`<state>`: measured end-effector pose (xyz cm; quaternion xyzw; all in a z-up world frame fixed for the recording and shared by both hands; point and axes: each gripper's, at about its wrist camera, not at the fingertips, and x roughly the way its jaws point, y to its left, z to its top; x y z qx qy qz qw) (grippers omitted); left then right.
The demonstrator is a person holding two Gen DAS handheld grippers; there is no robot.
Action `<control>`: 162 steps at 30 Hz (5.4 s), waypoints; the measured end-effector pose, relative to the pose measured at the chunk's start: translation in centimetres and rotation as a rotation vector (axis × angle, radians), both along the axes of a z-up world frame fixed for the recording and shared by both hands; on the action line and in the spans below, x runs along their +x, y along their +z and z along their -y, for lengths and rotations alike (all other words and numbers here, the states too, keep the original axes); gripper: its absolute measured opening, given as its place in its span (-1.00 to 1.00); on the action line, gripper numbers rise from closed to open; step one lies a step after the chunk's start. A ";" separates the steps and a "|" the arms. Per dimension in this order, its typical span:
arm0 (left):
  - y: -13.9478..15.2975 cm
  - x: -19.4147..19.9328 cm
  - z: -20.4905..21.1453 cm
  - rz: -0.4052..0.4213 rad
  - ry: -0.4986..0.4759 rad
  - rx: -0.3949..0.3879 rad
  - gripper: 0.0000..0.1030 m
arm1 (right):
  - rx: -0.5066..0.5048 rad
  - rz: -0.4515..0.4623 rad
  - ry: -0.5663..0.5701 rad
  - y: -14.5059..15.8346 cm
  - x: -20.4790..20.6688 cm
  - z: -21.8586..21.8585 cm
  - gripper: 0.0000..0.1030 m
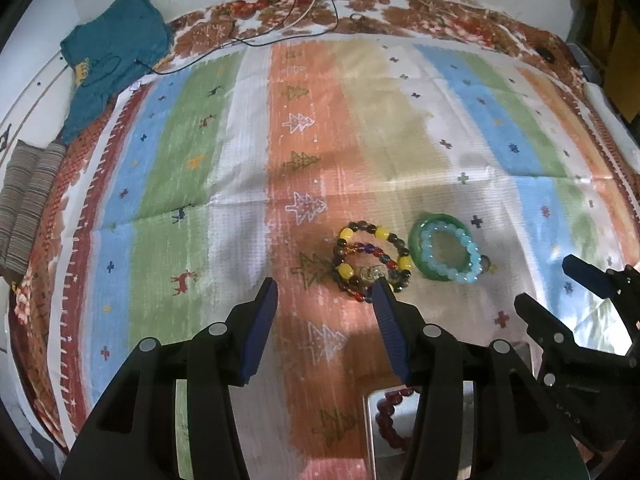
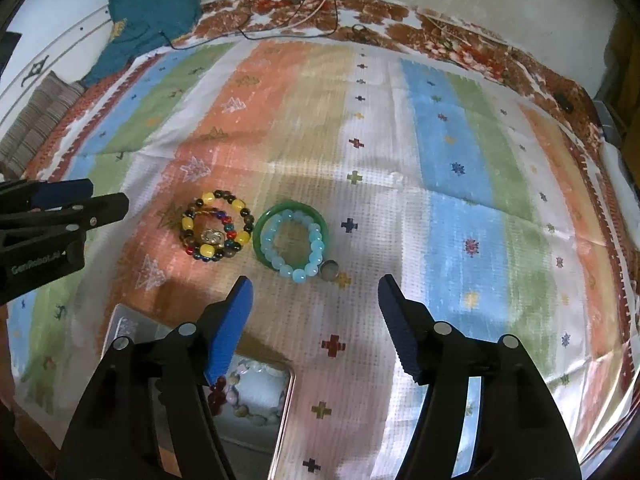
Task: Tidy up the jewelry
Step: 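Grasp the yellow-and-dark bracelet with the left tool while the right tool grasps the light-blue bracelet, then lift the yellow bracelet toward the tin with the left tool while the right tool lifts the light-blue bracelet, then release the yellow bracelet into the tin with the left tool while the right tool drops the light-blue bracelet in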
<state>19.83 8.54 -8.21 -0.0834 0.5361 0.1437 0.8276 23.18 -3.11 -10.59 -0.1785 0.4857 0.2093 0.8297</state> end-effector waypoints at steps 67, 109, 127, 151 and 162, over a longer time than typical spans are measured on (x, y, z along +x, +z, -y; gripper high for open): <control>-6.8 6.8 -0.6 -0.115 -0.065 -0.042 -0.78 | -0.017 -0.139 0.000 -5.4 6.1 -1.8 -0.76; 4.8 -0.8 3.3 0.157 -0.138 -0.095 -0.78 | 0.097 0.100 0.073 3.0 -1.1 -0.6 -0.76; 7.0 -4.7 4.7 0.234 -0.163 -0.104 -0.78 | 0.173 0.183 0.103 6.0 -5.8 1.1 -0.76; 7.4 -11.6 6.7 0.290 -0.190 -0.116 -0.78 | 0.203 0.135 0.133 5.6 -10.5 3.1 -0.76; 6.4 -11.5 5.9 0.236 -0.130 -0.075 -0.77 | 0.213 0.104 0.051 5.4 -9.1 4.6 -0.33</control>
